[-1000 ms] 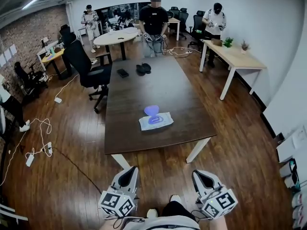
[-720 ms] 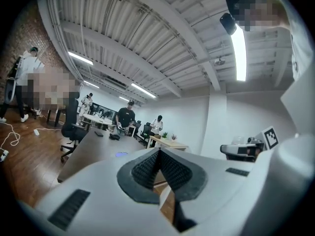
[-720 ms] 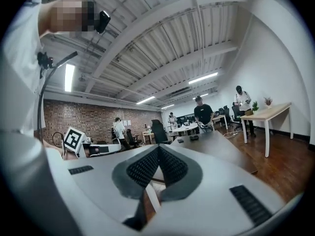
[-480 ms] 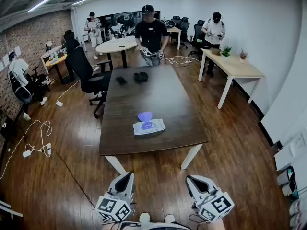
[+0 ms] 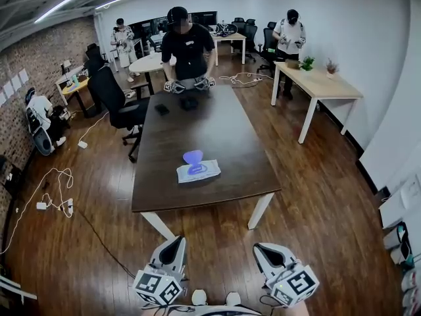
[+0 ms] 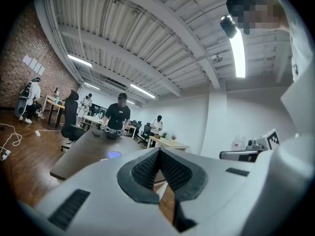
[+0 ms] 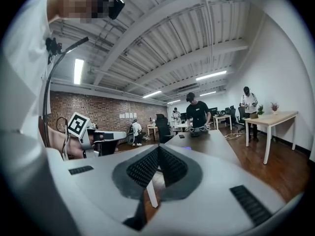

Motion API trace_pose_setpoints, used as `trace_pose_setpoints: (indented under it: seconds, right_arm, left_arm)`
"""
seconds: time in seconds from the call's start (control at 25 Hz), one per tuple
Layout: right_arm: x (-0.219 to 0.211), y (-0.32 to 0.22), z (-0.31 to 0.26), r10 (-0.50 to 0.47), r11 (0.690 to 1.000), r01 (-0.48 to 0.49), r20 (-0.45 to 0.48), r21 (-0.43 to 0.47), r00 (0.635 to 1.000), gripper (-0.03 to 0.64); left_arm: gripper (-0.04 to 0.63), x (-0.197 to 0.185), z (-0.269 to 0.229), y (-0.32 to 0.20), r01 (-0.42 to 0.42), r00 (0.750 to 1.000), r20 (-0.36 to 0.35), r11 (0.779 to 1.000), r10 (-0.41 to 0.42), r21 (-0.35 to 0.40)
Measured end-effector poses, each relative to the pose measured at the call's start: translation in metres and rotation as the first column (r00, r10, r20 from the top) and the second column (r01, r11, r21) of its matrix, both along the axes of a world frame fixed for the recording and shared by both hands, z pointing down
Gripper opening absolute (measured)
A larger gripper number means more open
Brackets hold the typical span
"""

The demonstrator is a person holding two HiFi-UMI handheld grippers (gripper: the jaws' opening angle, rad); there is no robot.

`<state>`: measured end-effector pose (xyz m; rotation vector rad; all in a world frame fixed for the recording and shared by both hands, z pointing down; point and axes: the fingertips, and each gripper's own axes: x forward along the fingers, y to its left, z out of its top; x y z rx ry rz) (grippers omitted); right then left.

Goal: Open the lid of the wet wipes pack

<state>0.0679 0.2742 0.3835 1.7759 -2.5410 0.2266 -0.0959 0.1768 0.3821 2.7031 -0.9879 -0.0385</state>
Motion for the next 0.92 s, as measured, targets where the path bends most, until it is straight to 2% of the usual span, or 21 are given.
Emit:
trace_pose_setpoints:
  seconds: [0.92]
  right_arm:
    - [0.000, -0.030, -0.009, -0.008, 1.000, 0.009, -0.019, 0.026, 1.000, 0.008]
  left_arm:
    - [0.002, -0.001, -0.014, -0.028, 0.008, 1.000, 0.004, 0.999, -0.008, 0.031]
